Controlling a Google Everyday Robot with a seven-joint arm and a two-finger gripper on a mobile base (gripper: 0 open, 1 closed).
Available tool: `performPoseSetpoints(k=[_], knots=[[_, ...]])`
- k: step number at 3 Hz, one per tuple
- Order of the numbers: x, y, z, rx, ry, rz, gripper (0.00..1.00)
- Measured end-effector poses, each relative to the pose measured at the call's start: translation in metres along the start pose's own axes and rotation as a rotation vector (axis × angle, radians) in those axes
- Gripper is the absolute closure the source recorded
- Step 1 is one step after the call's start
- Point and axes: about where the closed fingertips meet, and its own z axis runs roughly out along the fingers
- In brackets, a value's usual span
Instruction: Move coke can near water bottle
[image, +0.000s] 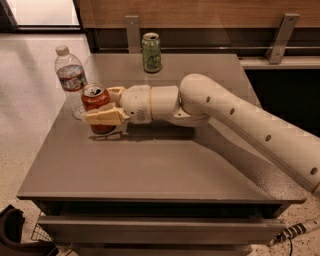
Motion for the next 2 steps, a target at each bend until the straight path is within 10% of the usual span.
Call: performPoseSetpoints(k=[2], knots=[[-0.0004,0.0009,0.0013,-0.003,0.0,-0.001,0.0]])
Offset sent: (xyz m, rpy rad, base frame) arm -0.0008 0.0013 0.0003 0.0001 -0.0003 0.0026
